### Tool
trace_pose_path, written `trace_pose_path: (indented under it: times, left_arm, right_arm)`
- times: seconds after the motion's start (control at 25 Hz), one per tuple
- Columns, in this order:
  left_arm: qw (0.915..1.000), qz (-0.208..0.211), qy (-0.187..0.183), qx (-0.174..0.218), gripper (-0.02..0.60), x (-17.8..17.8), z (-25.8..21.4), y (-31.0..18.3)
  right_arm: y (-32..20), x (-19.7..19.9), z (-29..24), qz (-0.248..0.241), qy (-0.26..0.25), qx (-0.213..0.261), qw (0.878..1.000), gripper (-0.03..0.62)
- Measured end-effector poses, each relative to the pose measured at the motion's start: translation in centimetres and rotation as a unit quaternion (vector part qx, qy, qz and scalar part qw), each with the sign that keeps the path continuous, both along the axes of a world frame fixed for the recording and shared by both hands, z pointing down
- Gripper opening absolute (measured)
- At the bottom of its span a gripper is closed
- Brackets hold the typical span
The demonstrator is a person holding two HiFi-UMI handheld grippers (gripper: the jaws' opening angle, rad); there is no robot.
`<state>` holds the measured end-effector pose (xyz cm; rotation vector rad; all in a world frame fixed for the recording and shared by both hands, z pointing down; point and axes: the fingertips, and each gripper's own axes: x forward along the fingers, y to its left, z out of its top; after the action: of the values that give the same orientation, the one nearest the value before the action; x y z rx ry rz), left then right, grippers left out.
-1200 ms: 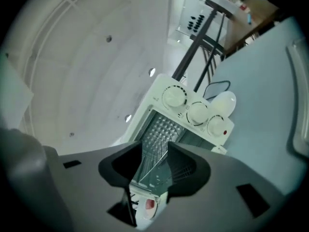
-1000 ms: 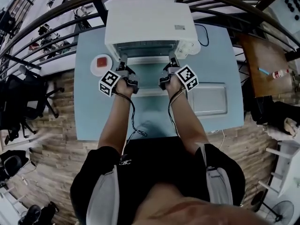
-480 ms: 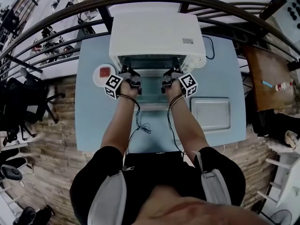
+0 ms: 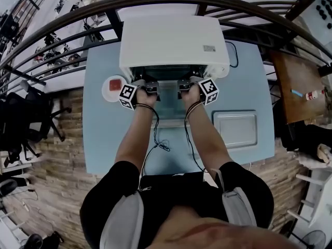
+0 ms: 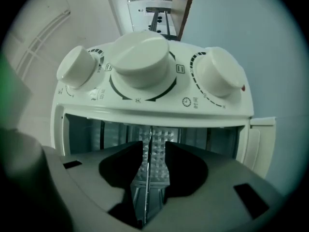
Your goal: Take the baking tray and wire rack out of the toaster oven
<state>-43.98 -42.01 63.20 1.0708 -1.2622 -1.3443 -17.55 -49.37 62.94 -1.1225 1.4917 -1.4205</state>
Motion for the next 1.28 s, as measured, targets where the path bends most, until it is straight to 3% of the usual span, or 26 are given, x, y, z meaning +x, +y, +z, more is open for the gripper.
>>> trace_pose_path:
  times: [0.08,0.2,0.36,0.64,1.28]
  left_arm:
    - [1.0000,-0.008,0.000,0.004,0.127,-0.3,0.0,-0.1]
    - [0.9997,-0.009,-0.013,0.019,0.050,-0.4,-0.6,-0.3]
    - [0.9995,-0.012,-0.009,0.029,0.025,-0.5,-0.9,-0.3]
    - [0.9997,-0.012,-0.016,0.014,0.020,-0.3,-1.1,1.0]
    - [0.9998,0.015,-0.007,-0.007,0.017,1.5,-1.5,7.9]
  right_arm:
    - [-0.3,0.0,-0.1,0.001,0.000,-0.002,1.000,0.113]
    - [-0.4,0.0,-0.6,0.002,-0.008,0.001,1.000,0.006]
    - [-0.5,-0.1,-0.7,0.000,-0.003,0.010,1.000,0.006]
    - [0.5,-0.1,-0.9,-0.001,-0.001,-0.007,1.000,0.006]
    - [7.7,1.6,-1.0,-0.019,-0.002,-0.017,1.000,0.003]
